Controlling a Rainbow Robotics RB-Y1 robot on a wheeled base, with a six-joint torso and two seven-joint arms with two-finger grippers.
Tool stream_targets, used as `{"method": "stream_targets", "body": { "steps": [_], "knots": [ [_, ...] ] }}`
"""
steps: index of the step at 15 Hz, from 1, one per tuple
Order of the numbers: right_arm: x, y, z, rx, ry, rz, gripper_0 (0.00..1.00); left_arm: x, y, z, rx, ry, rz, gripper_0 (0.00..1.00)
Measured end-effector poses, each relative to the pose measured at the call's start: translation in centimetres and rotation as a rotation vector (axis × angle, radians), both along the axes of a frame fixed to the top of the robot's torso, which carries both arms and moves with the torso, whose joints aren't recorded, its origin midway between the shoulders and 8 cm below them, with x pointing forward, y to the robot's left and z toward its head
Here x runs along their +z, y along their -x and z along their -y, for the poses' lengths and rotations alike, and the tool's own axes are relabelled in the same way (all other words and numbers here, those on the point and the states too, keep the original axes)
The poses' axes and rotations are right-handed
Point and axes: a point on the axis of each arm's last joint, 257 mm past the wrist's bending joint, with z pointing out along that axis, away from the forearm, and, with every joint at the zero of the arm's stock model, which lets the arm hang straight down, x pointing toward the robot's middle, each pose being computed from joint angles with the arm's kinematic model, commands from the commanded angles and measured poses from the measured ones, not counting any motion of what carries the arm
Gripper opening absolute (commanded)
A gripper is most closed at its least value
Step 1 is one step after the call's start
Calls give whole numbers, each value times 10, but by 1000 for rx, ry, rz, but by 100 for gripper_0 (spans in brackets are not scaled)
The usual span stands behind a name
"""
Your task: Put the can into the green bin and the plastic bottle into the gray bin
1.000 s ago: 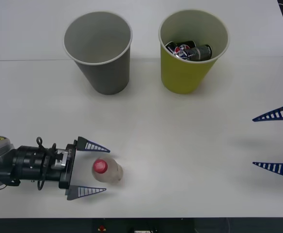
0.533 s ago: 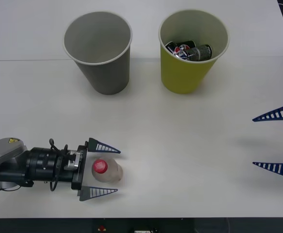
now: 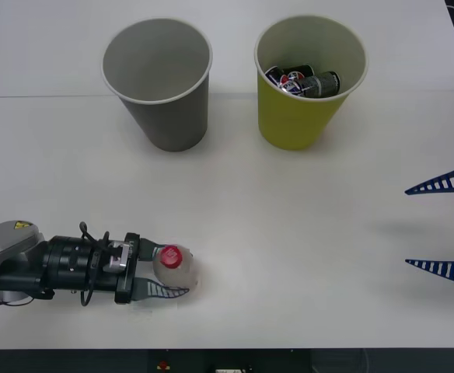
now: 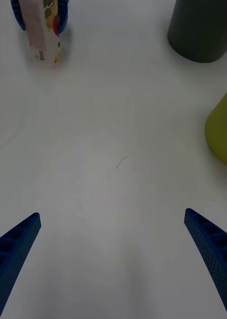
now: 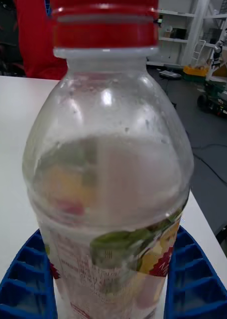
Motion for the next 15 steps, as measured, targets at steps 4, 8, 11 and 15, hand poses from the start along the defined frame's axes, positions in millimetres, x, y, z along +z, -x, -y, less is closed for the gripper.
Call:
{"method": "stream_targets", "body": {
  "steps": [4, 8, 11, 15],
  "knots": [
    [0, 0, 0, 0, 0, 0, 100, 3, -1, -1, 9, 8, -18, 0],
    [0, 0, 0, 0, 0, 0, 100, 20, 2, -4, 20, 7, -79, 0],
    [0, 0, 0, 0, 0, 0, 100, 36, -1, -11, 37, -36, -75, 0],
    [0, 0, 0, 0, 0, 0, 100, 62, 1, -15, 76, -53, -123, 0]
  ]
}}
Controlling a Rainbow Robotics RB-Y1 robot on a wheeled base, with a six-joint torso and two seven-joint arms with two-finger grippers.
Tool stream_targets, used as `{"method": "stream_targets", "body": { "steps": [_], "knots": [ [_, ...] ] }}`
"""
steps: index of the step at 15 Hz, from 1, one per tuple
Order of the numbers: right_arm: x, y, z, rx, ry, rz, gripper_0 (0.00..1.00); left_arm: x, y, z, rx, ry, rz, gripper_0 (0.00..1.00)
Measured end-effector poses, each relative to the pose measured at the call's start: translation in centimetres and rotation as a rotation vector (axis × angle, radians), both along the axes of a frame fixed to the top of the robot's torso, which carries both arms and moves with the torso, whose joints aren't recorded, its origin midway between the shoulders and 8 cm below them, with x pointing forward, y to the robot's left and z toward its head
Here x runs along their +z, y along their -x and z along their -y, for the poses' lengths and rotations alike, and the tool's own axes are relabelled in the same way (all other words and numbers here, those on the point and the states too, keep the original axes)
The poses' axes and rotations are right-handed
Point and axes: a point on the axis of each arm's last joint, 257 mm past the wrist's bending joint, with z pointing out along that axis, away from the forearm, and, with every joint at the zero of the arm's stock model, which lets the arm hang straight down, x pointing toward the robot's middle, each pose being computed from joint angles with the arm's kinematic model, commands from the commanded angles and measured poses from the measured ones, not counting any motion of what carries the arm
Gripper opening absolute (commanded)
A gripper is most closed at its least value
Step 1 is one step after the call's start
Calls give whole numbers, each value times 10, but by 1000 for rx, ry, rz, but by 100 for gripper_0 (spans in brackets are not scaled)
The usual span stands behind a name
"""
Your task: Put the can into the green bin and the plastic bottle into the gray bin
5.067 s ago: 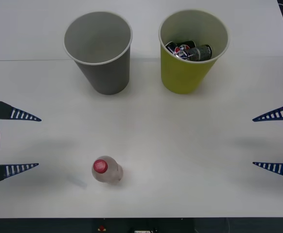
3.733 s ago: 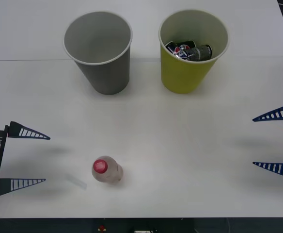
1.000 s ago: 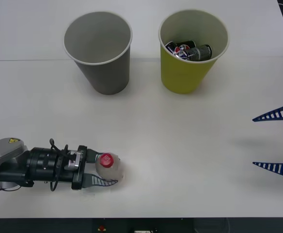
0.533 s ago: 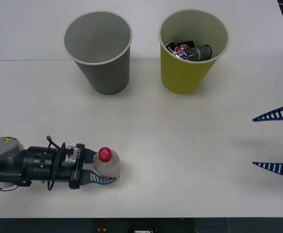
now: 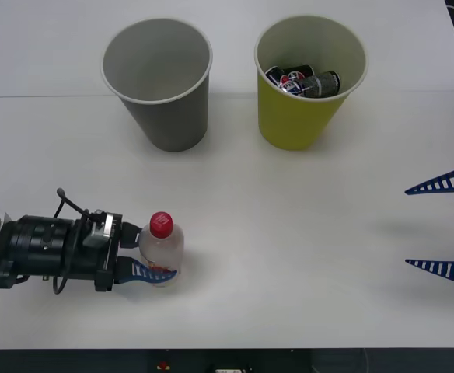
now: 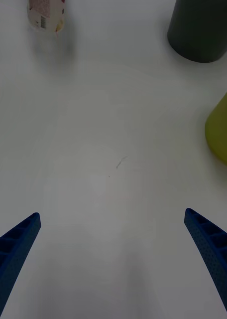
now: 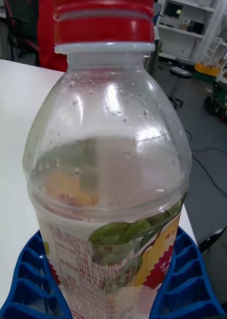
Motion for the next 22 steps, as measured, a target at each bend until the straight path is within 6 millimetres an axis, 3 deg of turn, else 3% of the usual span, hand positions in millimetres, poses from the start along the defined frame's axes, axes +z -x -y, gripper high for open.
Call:
{"method": "stream_targets", "body": {
  "steps": [3, 13, 22],
  "knots": [
    [0, 0, 0, 0, 0, 0, 100, 22, 0, 0, 34, -5, -60, 0],
    [0, 0, 0, 0, 0, 0, 100, 85, -33, -33, 257, -159, -180, 0],
    [0, 0, 0, 0, 0, 0, 100, 155, -44, -33, 484, -222, -340, 0]
  ]
}}
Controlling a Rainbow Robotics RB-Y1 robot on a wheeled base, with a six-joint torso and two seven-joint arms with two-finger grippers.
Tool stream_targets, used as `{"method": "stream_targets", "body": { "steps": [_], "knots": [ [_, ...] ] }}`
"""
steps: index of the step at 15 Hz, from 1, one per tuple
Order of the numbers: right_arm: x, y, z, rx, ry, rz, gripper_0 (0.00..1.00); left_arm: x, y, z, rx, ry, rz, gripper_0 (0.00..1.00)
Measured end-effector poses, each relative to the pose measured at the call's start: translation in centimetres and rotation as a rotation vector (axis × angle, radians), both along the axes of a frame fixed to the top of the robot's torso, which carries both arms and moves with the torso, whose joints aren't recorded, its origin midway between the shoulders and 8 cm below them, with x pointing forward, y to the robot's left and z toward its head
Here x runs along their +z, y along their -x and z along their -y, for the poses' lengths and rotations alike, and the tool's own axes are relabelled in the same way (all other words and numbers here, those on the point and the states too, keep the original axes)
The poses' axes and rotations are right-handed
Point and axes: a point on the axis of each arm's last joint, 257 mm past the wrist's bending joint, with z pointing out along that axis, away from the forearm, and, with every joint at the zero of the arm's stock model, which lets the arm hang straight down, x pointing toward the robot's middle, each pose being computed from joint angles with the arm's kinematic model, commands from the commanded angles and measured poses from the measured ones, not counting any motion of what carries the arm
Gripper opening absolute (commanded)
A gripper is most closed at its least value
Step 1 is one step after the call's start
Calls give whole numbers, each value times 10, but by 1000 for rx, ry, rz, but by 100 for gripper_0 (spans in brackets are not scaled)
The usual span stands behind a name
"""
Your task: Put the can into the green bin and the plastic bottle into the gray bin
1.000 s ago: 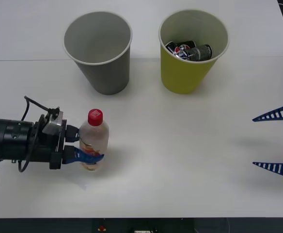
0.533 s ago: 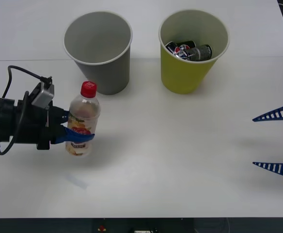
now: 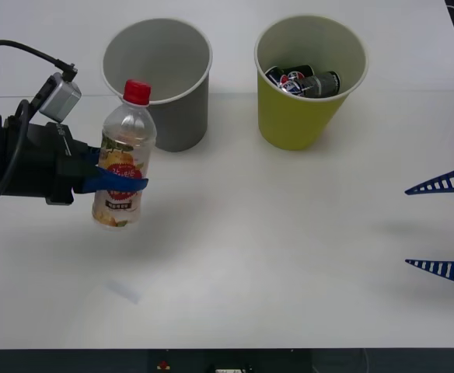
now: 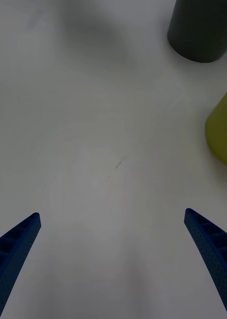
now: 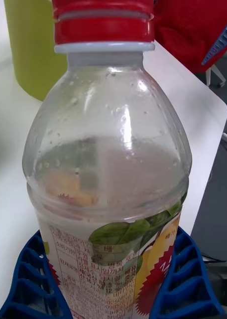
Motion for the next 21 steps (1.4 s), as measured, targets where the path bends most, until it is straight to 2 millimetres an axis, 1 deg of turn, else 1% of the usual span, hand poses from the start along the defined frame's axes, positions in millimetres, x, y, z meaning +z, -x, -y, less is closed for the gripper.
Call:
{"method": "stream_targets", "body": {
  "steps": [3, 4, 7, 9, 13, 16, 21],
  "knots": [
    [0, 0, 0, 0, 0, 0, 100, 29, -16, -3, 30, -53, 36, 0],
    [0, 0, 0, 0, 0, 0, 100, 36, -21, -3, 33, -72, 56, 0],
    [0, 0, 0, 0, 0, 0, 100, 56, -41, 3, 52, -91, 36, 0],
    [0, 0, 0, 0, 0, 0, 100, 73, -58, 4, 57, -119, 46, 0],
    [0, 0, 0, 0, 0, 0, 100, 103, -93, -3, 90, -188, 39, 0],
    [0, 0, 0, 0, 0, 0, 100, 114, -120, 1, 127, -211, 53, 0],
    [0, 0, 0, 0, 0, 0, 100, 117, -167, 1, 213, -231, 57, 0]
  ]
}}
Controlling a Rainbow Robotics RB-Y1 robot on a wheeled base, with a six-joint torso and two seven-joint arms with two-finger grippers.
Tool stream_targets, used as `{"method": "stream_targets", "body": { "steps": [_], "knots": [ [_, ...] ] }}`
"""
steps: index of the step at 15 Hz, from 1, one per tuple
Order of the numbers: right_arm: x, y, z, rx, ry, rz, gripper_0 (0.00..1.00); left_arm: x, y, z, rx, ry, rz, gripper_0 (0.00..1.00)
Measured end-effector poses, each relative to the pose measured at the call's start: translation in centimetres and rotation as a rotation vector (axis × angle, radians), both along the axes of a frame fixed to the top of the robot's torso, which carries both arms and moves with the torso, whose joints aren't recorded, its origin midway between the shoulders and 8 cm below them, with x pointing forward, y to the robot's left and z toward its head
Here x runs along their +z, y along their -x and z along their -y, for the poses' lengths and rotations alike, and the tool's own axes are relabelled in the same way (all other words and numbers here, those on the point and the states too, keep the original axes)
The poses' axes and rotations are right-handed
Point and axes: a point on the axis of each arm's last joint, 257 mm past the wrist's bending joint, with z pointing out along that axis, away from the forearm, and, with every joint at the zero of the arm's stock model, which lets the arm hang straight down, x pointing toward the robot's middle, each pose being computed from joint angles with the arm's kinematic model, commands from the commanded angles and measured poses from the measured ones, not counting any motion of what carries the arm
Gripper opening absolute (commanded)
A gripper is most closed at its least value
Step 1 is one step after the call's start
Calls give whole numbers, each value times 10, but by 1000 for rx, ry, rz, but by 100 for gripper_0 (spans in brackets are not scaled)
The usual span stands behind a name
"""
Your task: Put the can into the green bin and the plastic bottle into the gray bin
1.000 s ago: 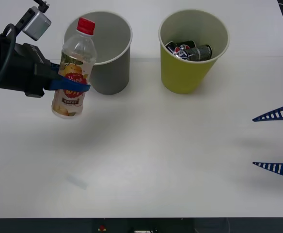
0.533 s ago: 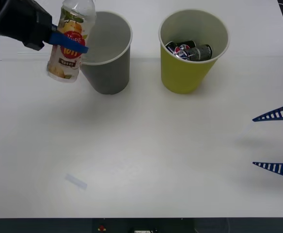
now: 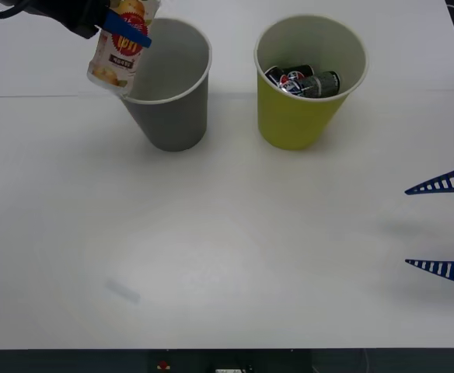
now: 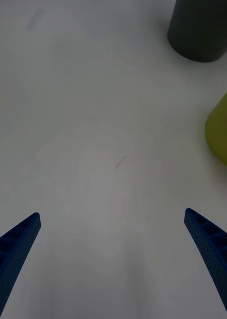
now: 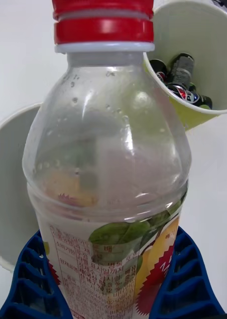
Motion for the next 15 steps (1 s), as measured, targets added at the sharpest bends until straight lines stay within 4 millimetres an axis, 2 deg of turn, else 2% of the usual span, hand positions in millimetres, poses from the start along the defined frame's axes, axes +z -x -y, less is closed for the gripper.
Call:
{"method": "stream_targets", "body": {
  "steps": [6, 10, 11, 12, 13, 15],
  "knots": [
    [0, 0, 0, 0, 0, 0, 100, -6, -42, 21, 49, 60, 0, 0],
    [0, 0, 0, 0, 0, 0, 100, -5, -53, 17, 58, 58, 21, 0],
    [0, 0, 0, 0, 0, 0, 100, -5, -54, 16, 56, 52, 27, 30],
    [0, 0, 0, 0, 0, 0, 100, -4, -55, 15, 50, 46, 34, 95],
    [0, 0, 0, 0, 0, 0, 100, -4, -55, 13, 43, 34, 44, 100],
    [0, 0, 0, 0, 0, 0, 100, -3, -56, 7, 41, 17, 56, 100]
  ]
}}
